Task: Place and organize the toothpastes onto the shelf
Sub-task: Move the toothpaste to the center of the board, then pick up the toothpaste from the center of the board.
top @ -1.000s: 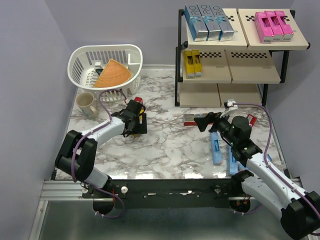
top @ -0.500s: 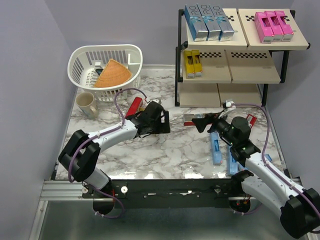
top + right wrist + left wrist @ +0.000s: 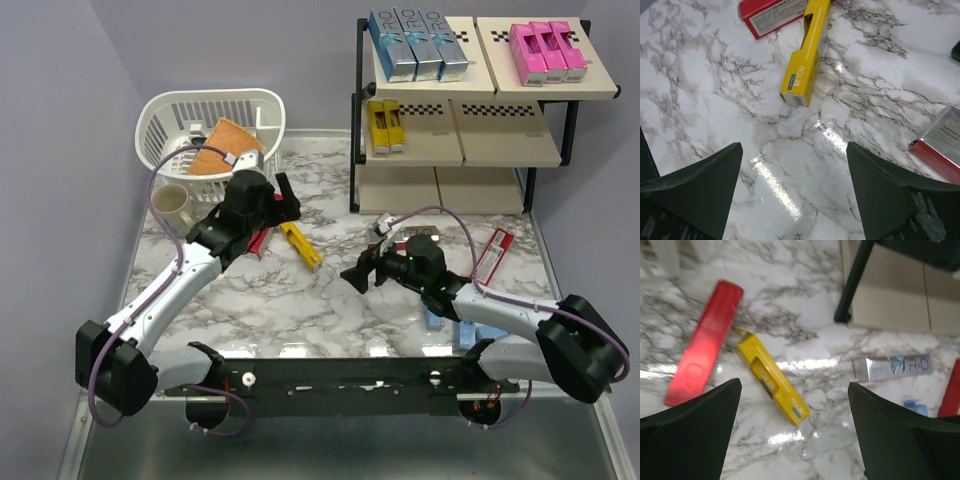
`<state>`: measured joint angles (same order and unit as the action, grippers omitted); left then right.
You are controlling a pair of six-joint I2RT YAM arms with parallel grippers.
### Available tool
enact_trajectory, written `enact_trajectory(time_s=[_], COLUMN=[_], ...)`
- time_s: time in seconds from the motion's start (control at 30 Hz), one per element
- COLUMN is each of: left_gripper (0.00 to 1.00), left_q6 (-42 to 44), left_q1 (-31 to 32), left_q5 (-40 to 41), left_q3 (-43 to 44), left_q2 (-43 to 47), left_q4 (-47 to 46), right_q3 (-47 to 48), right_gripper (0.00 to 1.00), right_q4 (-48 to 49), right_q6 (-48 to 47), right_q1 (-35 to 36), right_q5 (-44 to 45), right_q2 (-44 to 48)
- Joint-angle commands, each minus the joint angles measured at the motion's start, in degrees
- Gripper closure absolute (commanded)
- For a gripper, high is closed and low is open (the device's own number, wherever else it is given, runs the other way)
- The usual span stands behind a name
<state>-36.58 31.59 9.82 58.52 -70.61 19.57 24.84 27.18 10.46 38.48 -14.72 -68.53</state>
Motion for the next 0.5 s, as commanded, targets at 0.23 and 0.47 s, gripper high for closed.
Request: enact_trajectory(time_s=[0.23,0.47], left_gripper=[0.01,0.01], left_q6=[12.67,16.72], left_q1=[-7.95,-8.04], left_q5=[8.1,14.52], left_q3=[-8.66,-10.01], left_q2=[14.96,18.14], left_q4=[-7.52,-8.33], right_q3=[10.75,16.55], right_gripper=[0.07,0.11], right_q4=[8.59,10.53], right_q6=[-9.4,-9.84], right_q1=[10.82,12.94], right_q5=[12.17,17.0], right_q2=[-18.64,-28.66])
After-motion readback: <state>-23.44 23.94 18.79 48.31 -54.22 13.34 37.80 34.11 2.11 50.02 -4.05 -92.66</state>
